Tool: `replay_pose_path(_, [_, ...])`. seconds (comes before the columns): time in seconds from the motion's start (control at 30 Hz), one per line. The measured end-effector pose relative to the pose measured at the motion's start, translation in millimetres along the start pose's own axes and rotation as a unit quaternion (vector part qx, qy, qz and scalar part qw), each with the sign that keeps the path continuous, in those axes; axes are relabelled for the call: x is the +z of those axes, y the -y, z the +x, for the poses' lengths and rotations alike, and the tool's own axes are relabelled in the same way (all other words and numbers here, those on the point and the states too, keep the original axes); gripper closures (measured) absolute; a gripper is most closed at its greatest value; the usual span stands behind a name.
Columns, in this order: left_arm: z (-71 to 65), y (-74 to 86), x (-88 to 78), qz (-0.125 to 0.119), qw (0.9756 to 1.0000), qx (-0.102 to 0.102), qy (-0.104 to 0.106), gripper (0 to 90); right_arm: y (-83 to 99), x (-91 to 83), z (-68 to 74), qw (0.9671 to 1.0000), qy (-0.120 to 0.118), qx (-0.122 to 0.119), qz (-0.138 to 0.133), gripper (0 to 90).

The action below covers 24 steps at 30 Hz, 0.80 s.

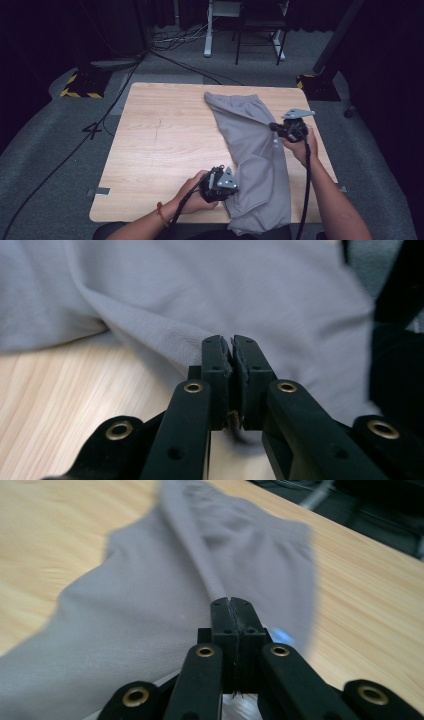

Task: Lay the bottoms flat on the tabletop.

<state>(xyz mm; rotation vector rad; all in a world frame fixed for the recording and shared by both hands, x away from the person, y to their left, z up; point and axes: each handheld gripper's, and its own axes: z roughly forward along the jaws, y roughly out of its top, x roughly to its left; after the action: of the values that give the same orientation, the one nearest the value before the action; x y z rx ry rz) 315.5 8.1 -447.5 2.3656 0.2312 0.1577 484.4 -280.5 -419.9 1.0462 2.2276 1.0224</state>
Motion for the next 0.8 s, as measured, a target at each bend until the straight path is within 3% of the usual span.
replay_pose_path(0.1, [-20.2, -21.9, 6.4, 0.001, 0.9988, 0.046, 0.015, 84.8, 19.7, -2.8, -29.5, 0.9982, 0.021, 0.056, 0.007, 90.0])
replay_pose_path(0.17, [-33.5, -34.8, 12.3, 0.000, 0.9968, 0.068, 0.041, 84.8, 33.7, 0.5, -42.7, 0.9961, 0.032, 0.079, 0.023, 90.0])
replay_pose_path(0.27, [-54.3, -48.5, 21.4, 0.002, 0.9912, 0.111, 0.073, 84.9, 51.4, 9.4, -54.3, 0.9933, 0.046, 0.094, 0.049, 89.8])
replay_pose_path(0.37, [-67.5, -52.7, 27.8, 0.012, 0.9873, 0.135, 0.082, 84.9, 61.9, 15.3, -62.6, 0.9909, 0.048, 0.110, 0.061, 89.7])
replay_pose_path(0.43, [-66.4, -50.9, 29.3, 0.014, 0.9876, 0.131, 0.085, 84.8, 64.1, 18.2, -62.9, 0.9905, 0.052, 0.108, 0.068, 89.3])
replay_pose_path(0.57, [-50.3, -41.2, 19.3, 0.011, 0.9913, 0.107, 0.075, 84.9, 59.1, 16.8, -59.5, 0.9922, 0.044, 0.104, 0.053, 89.8])
replay_pose_path(0.67, [-29.3, -28.2, -5.1, 0.005, 0.9953, 0.085, 0.046, 85.0, 47.7, 12.8, -54.0, 0.9939, 0.030, 0.101, 0.031, 90.0])
replay_pose_path(0.8, [-1.1, -0.4, -50.4, -0.002, 0.9992, 0.038, -0.007, 85.1, 12.9, 16.4, -34.3, 0.9975, 0.003, 0.070, 0.015, 90.0])
